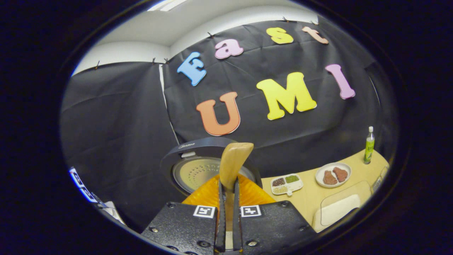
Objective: Close the left gripper, press the button to open the rice cooker; take a wooden spoon from the chopstick holder with the right hand, scoop a spoonful of rice and pour it into the rice cooker, then put the wooden spoon back into the chopstick holder.
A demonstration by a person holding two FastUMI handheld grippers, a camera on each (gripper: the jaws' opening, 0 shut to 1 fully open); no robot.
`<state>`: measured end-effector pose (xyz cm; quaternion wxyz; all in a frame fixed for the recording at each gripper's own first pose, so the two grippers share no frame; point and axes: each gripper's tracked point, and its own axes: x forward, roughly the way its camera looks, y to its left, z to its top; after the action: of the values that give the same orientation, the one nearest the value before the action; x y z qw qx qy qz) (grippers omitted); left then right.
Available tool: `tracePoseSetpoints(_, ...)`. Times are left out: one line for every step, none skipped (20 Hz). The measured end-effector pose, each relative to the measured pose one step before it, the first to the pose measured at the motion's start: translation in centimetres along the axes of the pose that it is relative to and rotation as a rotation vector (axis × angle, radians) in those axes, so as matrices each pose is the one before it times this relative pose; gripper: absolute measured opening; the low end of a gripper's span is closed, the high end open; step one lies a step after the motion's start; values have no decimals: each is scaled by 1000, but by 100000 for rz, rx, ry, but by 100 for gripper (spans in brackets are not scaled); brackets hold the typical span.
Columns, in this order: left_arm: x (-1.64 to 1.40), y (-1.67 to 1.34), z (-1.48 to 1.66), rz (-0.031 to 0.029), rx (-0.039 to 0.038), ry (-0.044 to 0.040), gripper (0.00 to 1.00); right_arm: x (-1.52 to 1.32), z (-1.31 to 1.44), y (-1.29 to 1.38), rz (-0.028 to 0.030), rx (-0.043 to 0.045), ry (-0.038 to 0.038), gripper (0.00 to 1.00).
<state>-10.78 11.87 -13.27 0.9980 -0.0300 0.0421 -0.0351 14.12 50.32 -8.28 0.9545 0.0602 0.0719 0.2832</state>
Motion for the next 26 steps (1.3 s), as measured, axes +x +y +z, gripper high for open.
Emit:
tracePoseSetpoints(-26,83,-165,45,-33,211,96,-35,-248,349,-65,-4377,326,13)
tracePoseSetpoints(-80,146,-183,392,-67,438,96,-44,-286,347,404,-4366,812,13)
tracePoseSetpoints(0,68,-259,377,-85,524,96,-135,-304,466,940,-3504,-110,13)
tracePoseSetpoints(104,65,-54,239,40,524,96,-13,151,459,975,-3016,-1105,13)
tracePoseSetpoints(47,105,-20,562,225,277,96,-253,293,460,1213,-2962,-1947,13)
tracePoseSetpoints(-194,239,-75,841,534,56,96,-126,273,267,316,-3453,-1563,13)
tracePoseSetpoints(-72,141,95,853,692,-167,96,-141,-18,234,-109,-3921,-855,13)
tracePoseSetpoints(109,-9,-26,602,531,-70,96,-97,-100,-23,-926,-4242,-507,13)
tracePoseSetpoints(49,110,-77,205,175,167,96,-146,145,-93,-1034,-3215,-385,13)
tracePoseSetpoints(68,-32,-122,-135,-123,89,96,-79,-158,97,-805,-2717,152,13)
tracePoseSetpoints(-120,1,21,-195,-273,116,96,-52,-48,156,173,-1640,325,13)
tracePoseSetpoints(-26,25,-5,6,-269,13,96,-21,-180,66,9,-1157,266,13)
tracePoseSetpoints(105,-1,-70,-142,-215,26,96,-131,28,-371,-2239,-294,-710,13)
tracePoseSetpoints(12,-23,-3,-166,-204,59,96,-59,-30,-573,-1819,-66,-150,13)
tracePoseSetpoints(-23,-5,31,-170,-212,108,96,21,-52,-468,-1949,-71,94,12)
tracePoseSetpoints(30,15,29,-122,-226,94,96,-151,89,-312,-872,575,-203,13)
tracePoseSetpoints(22,42,-84,185,-129,177,96,-67,124,-64,212,1136,-162,12)
tracePoseSetpoints(52,42,-75,251,-10,-174,96,6,264,-106,769,1413,-116,12)
tracePoseSetpoints(80,16,-25,182,-176,-284,96,-46,201,-269,440,1789,226,12)
tracePoseSetpoints(4,-120,29,-97,-353,43,96,-109,259,-285,284,1629,256,11)
tracePoseSetpoints(-11,-101,1,-387,-241,214,96,-198,284,-442,-162,1225,27,11)
tracePoseSetpoints(-43,8,102,-344,196,-71,96,-204,416,-650,-724,655,-184,11)
tracePoseSetpoints(-24,-30,102,-24,428,-151,96,-171,428,-872,-1425,591,-481,12)
tracePoseSetpoints(59,-26,13,-77,455,-154,96,-130,465,-841,-844,146,-451,12)
tracePoseSetpoints(3,-100,90,-271,319,-166,96,-167,440,-966,-1103,533,-701,12)
tracePoseSetpoints(-11,-13,36,-336,192,-234,96,-159,307,-966,-815,663,-84,12)
